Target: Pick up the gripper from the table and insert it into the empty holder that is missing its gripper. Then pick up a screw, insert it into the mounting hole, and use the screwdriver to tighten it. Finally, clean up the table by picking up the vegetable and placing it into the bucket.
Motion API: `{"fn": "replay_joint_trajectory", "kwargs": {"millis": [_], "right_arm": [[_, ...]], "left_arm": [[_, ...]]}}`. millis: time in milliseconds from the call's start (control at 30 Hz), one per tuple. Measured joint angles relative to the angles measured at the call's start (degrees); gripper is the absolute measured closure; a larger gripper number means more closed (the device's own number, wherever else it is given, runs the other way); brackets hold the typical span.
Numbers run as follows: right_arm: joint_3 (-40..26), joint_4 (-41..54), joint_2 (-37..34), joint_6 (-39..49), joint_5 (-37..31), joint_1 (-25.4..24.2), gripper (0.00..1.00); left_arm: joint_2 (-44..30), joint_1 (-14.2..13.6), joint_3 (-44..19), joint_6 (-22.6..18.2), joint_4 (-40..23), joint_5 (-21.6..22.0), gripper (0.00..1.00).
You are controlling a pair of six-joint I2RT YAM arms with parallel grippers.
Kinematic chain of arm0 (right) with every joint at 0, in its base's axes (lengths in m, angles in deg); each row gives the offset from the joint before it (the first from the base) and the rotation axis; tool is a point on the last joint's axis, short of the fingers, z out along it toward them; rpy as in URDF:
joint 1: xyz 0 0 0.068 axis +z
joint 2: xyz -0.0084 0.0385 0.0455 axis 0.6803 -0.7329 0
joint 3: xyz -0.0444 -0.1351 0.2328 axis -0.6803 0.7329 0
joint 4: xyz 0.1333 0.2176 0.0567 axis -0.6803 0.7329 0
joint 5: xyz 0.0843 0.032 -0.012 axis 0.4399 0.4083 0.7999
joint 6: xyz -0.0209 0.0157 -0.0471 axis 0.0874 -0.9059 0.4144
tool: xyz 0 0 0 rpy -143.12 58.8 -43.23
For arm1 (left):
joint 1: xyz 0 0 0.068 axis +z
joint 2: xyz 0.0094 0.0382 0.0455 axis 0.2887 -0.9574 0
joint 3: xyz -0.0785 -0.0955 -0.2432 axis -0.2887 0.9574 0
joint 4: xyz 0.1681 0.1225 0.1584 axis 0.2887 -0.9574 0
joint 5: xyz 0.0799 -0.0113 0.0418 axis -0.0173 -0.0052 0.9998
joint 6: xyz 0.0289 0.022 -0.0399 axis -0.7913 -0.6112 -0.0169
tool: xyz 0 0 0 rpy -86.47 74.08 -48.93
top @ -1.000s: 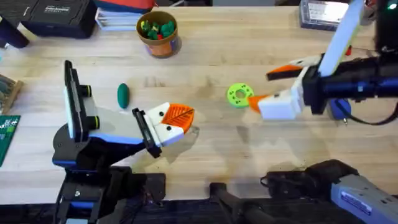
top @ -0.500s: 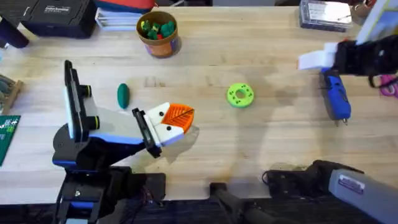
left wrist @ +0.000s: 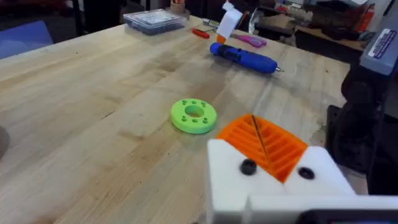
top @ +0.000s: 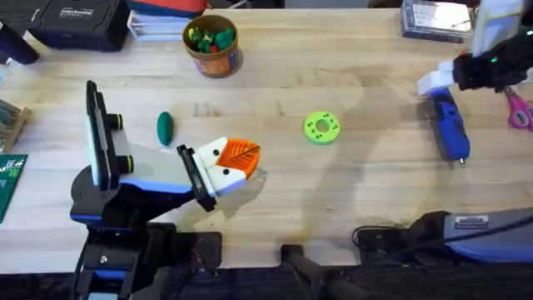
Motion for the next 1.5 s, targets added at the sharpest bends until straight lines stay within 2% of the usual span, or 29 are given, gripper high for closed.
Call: {"fn": "replay_joint_trajectory", "kwargs": {"millis": [233, 500, 767, 800, 867, 1067, 1100, 1167, 1500], "right_arm": [[0.0, 1.6, -6.0, 2.9, 0.2, -4.0, 0.007], [0.0, -0.9, -10.5, 3.4, 7.8, -11.0, 0.007], [0.0, -2.8, -14.0, 3.6, 10.2, -11.7, 0.027], [-0.1, -2.8, -14.1, 3.8, 10.0, -11.6, 0.06], [-0.4, -3.0, -14.2, 4.0, 10.0, -11.7, 0.203], [-0.7, -3.9, -14.7, 4.3, 10.2, -11.6, 0.854], [-0.7, -3.8, -14.8, 4.4, 10.3, -11.6, 0.93], [-0.7, -3.8, -14.8, 4.2, 10.5, -11.6, 0.981], [-1.5, -3.2, -14.0, -0.9, 10.8, -11.6, 0.975]], "left_arm": [[0.0, 0.0, 0.0, 0.0, 0.0, 0.0, 0.988], [0.0, 0.0, 0.0, 0.0, 0.0, 0.0, 0.988], [0.0, 0.0, 0.0, 0.0, 0.0, 0.0, 0.988], [0.0, 0.0, 0.0, 0.0, 0.0, 0.0, 0.988], [0.0, 0.0, 0.0, 0.0, 0.0, 0.0, 0.988], [0.0, 0.0, 0.0, 0.0, 0.0, 0.0, 0.988], [0.0, 0.0, 0.0, 0.0, 0.0, 0.0, 0.988], [0.0, 0.0, 0.0, 0.0, 0.0, 0.0, 0.988], [0.0, 0.0, 0.0, 0.0, 0.0, 0.0, 0.988]]}}
